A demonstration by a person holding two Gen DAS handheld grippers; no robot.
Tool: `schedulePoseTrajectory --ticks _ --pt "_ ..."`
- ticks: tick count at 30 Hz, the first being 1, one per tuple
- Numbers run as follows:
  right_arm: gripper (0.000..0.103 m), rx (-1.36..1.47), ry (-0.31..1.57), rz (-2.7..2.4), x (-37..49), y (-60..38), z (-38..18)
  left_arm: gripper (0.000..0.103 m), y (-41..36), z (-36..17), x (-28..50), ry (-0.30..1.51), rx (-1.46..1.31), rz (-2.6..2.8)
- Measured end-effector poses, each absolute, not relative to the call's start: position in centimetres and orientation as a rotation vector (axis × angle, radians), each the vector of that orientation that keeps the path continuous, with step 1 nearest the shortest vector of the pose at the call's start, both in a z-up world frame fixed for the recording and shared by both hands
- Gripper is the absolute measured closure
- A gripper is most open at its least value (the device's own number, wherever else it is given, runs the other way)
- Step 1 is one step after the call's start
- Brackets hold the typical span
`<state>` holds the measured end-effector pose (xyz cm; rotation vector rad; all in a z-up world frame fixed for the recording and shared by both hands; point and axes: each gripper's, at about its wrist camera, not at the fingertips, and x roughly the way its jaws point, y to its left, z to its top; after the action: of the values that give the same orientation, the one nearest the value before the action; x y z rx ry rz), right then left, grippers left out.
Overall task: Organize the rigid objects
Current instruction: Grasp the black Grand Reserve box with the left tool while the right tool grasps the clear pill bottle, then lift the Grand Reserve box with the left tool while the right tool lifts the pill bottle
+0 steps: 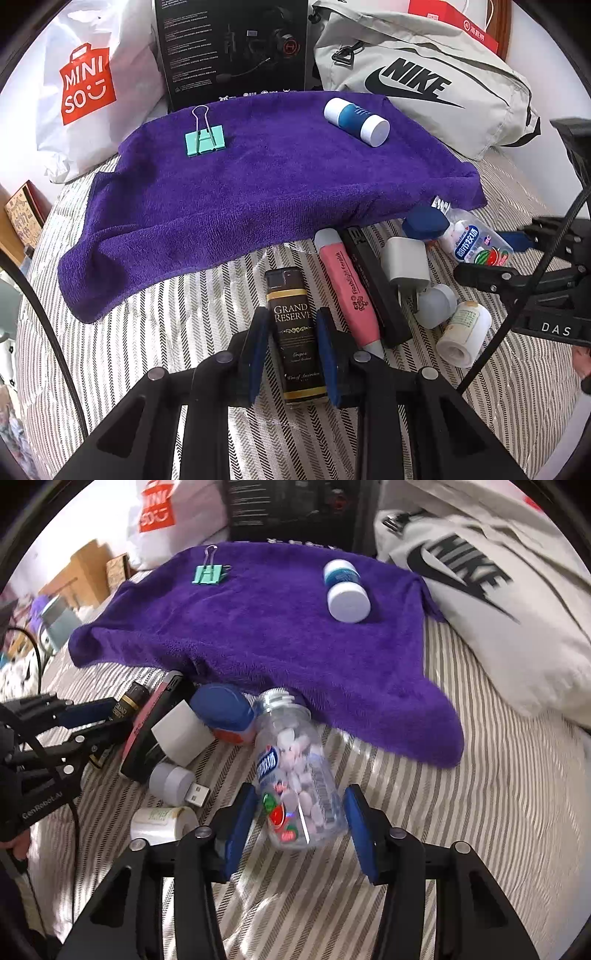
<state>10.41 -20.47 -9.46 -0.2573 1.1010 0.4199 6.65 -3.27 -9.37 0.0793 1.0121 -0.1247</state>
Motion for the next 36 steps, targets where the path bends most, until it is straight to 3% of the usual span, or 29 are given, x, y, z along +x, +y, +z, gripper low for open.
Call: schedulePoseTrajectory --ticks 6,23,36 --pt "0.059 -0.252 1.107 0.454 11.3 -20.1 -9.4 0.077 -3.3 -9.4 6.7 1.016 0.080 -0.125" --pt "0.060 -0.326 1.136 0.497 7.9 -20.9 -9.4 0.077 -3.2 -9.4 6.8 1.017 0.083 -0.126" --pt "0.062 -0.208 1.133 0.516 8.1 -22.8 -8.4 0.079 -1.8 -8.7 6.4 1.021 0.052 -0.116"
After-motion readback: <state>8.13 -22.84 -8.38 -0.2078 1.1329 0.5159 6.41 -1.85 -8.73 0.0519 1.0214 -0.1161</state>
